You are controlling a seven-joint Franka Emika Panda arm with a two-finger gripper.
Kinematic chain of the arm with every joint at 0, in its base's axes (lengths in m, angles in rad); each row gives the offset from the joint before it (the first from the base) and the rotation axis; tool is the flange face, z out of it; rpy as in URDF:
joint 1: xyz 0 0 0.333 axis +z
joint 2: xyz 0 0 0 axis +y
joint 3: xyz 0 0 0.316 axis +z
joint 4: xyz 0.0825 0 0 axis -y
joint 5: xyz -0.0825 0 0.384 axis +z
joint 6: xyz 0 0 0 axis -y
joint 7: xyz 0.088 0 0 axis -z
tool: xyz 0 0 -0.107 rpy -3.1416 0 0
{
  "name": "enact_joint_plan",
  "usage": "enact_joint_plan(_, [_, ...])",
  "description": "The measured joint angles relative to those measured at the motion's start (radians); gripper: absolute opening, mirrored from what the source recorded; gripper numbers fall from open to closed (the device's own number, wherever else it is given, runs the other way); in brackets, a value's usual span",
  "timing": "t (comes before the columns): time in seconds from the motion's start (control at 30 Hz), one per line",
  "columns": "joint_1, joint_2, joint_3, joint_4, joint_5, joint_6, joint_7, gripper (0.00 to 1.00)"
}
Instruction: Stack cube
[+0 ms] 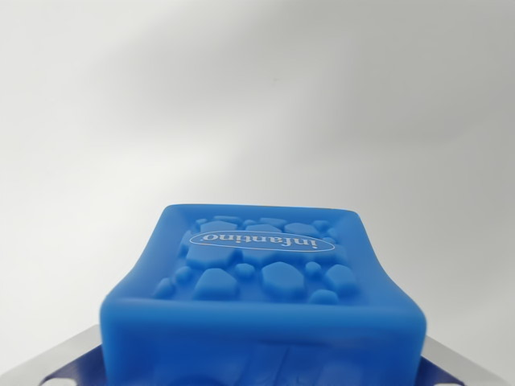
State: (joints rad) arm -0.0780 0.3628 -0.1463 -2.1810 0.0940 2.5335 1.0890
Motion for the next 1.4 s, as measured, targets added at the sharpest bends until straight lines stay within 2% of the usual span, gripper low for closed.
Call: enact_joint_plan(1.4, [0.028, -0.118, 0.024, -0.148, -0.035, 0.034, -0.207, 0.0])
